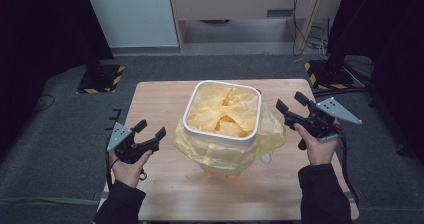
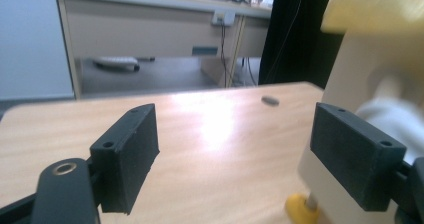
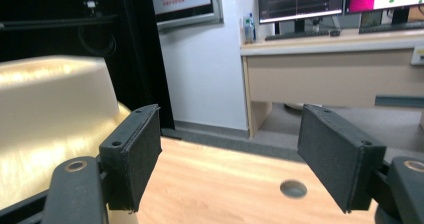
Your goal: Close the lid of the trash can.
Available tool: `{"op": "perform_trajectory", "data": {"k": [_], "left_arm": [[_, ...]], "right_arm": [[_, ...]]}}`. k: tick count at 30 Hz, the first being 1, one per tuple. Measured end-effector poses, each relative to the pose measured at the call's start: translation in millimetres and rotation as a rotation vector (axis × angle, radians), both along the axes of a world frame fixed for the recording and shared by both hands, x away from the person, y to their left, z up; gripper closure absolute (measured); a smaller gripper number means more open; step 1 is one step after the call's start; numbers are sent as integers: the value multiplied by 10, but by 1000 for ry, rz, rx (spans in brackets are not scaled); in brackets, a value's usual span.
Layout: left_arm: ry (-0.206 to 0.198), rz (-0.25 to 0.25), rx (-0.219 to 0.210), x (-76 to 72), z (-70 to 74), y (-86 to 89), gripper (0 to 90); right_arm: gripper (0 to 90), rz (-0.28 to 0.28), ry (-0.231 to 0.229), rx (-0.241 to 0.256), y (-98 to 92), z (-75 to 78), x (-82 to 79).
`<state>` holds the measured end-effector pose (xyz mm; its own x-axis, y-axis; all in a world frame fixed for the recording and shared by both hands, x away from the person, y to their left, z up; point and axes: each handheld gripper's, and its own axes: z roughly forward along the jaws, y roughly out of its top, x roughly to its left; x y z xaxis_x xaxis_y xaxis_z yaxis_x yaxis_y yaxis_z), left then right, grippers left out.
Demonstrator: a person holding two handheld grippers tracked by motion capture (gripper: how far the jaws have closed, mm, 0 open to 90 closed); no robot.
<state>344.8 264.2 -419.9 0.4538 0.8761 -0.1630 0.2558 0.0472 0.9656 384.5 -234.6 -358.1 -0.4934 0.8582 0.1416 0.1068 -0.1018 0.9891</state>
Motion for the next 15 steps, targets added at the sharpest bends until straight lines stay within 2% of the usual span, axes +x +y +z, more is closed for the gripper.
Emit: {"op": "perform_trajectory", "data": {"k": [4,6,9,12,15], "left_arm": [[55,-6,48,20,-182,3,180],[81,-11,65,24,-261,3,175],[132,-21,90,22,-375,6,170],[175,-27,134,10,-497,14,167],[240,-55,187,23,-614,28,165]], "right_arm": [[245,4,59,-21,-60,-176,-24],[243,7,87,-3,-61,-284,-40],[243,15,139,-40,-29,-456,-41],[234,26,186,-80,10,-615,-48],[222,38,232,-108,10,-754,-66]]}}
